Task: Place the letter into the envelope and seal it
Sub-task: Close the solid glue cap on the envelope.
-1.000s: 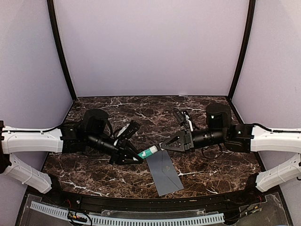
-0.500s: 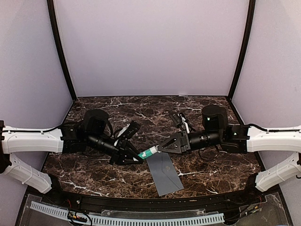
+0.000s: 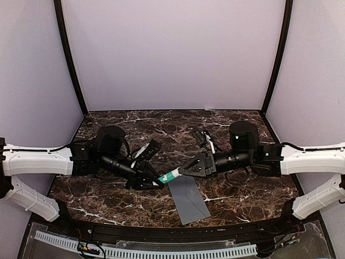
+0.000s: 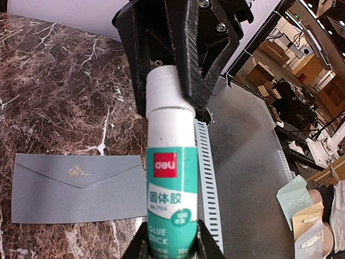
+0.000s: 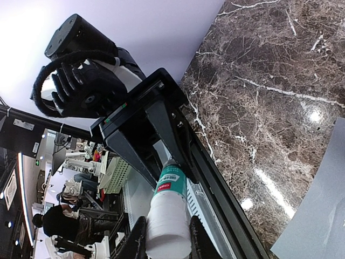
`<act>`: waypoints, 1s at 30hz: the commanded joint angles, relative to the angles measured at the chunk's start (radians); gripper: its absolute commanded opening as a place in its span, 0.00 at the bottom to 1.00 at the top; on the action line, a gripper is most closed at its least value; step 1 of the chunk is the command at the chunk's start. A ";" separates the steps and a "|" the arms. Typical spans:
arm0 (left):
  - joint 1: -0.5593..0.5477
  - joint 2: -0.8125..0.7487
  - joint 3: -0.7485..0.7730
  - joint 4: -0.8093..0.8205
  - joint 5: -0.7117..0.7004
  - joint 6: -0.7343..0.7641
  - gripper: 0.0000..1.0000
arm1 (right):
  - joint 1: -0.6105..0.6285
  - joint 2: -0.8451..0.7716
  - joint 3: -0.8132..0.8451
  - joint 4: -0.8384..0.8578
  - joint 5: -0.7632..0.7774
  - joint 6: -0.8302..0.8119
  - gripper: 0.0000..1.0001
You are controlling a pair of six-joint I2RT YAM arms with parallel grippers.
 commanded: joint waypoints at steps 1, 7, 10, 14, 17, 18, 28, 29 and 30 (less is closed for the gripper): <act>-0.004 0.002 0.017 -0.001 0.011 0.015 0.00 | 0.022 0.009 0.021 0.060 -0.022 0.003 0.11; -0.005 0.017 0.022 -0.006 0.023 0.011 0.00 | 0.035 0.010 0.026 0.052 -0.021 -0.008 0.10; -0.004 0.028 0.028 -0.012 0.030 0.011 0.00 | 0.039 0.012 0.026 0.055 -0.021 -0.006 0.10; -0.004 0.029 0.028 -0.013 0.028 0.010 0.00 | 0.045 0.015 0.029 0.062 -0.023 -0.005 0.09; -0.005 0.031 0.030 -0.015 0.023 0.007 0.00 | 0.050 0.020 0.034 0.062 -0.024 -0.007 0.09; -0.004 0.034 0.030 -0.014 0.022 0.006 0.00 | 0.053 0.023 0.036 0.063 -0.024 -0.008 0.08; -0.004 0.055 0.039 -0.018 0.021 -0.006 0.00 | 0.082 0.047 0.072 -0.005 0.009 -0.042 0.07; -0.004 0.054 0.038 -0.018 0.021 -0.005 0.00 | 0.086 0.055 0.080 -0.024 0.018 -0.048 0.07; -0.005 0.054 0.038 -0.018 0.021 -0.006 0.00 | 0.092 0.062 0.089 -0.036 0.025 -0.053 0.06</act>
